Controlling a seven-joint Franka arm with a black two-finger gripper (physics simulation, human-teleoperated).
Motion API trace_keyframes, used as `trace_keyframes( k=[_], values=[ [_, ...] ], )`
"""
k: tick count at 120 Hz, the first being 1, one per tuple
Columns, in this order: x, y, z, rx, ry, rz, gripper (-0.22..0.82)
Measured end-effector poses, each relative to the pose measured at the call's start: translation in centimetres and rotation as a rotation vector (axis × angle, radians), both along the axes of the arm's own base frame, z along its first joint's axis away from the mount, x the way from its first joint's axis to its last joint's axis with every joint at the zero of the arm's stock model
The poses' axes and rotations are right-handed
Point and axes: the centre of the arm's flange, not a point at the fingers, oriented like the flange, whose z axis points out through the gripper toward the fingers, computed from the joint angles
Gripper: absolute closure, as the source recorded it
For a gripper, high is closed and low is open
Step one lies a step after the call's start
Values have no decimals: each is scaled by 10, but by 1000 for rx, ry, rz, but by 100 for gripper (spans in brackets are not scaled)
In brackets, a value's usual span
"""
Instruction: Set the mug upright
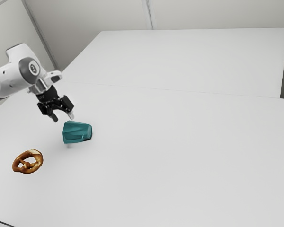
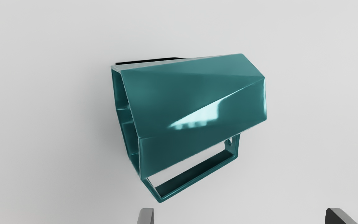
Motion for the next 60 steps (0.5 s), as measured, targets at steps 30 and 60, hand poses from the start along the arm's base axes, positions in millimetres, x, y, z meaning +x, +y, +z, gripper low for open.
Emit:
trace_keyframes(
  k=[30,60],
  values=[
    [-9,19,-25,-42,-11,-2,0],
    [0,21,-52,-100,-61,-7,0]
  ],
)
